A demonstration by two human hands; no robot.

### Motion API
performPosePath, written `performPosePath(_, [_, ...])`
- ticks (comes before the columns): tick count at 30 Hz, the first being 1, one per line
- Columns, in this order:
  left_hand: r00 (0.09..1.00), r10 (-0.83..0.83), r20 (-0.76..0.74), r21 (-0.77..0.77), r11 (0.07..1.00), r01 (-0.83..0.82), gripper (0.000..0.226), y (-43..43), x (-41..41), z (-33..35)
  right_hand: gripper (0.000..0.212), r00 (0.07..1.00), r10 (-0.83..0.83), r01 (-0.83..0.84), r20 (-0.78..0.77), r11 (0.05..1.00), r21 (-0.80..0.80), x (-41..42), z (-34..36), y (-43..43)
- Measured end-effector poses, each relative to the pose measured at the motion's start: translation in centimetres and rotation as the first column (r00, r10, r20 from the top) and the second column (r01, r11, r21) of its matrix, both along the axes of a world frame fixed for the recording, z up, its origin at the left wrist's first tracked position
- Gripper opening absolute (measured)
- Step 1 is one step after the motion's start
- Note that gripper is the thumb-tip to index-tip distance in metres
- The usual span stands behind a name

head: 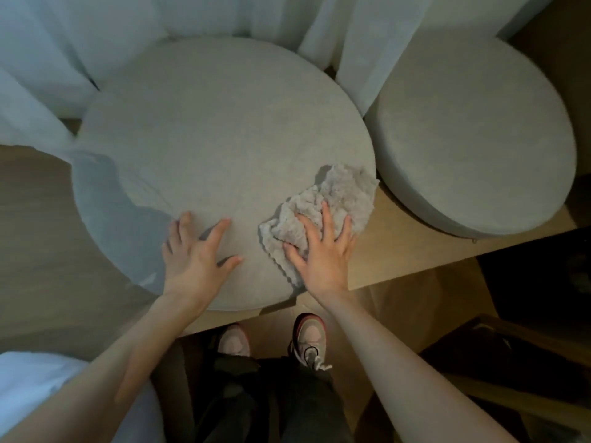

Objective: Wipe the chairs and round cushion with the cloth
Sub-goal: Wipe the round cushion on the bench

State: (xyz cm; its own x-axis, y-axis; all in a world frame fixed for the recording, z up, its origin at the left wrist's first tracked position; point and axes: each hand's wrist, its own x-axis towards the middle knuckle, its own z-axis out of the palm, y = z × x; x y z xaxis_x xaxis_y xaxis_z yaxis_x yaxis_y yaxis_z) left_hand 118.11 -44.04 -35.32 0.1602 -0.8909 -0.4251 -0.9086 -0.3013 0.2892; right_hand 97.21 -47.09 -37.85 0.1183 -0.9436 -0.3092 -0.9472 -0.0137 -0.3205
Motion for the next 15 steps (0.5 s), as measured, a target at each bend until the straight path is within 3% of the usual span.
performPosePath(3, [0.999, 0.038, -0.031, -0.17, 0.985, -0.043, 0.042, -1.6, -0.2, 0.3, 0.048, 0.995, -0.043, 0.029, -0.087, 0.988, -0.154, 0.1, 0.1, -0.3])
performPosePath(5, [1.0, 0.017, -0.018, -0.2, 0.98, -0.02, 0.036, -2.9, -0.2, 0.2, 0.047, 0.997, -0.06, 0.053, -0.037, 0.983, -0.178, -0.2, 0.6, -1.9])
performPosePath(9, [0.999, 0.035, -0.009, -0.171, 0.985, -0.036, 0.051, -6.2, -0.2, -0.1, 0.048, 0.987, -0.013, 0.072, 0.16, 0.928, -0.365, -1.1, 3.2, -6.6])
performPosePath(15, [0.998, 0.047, 0.03, -0.069, 0.997, -0.045, 0.059, -13.9, 0.8, -0.5, 0.043, 0.975, 0.14, -0.04, 0.17, 0.874, -0.485, 2.3, 5.4, -19.1])
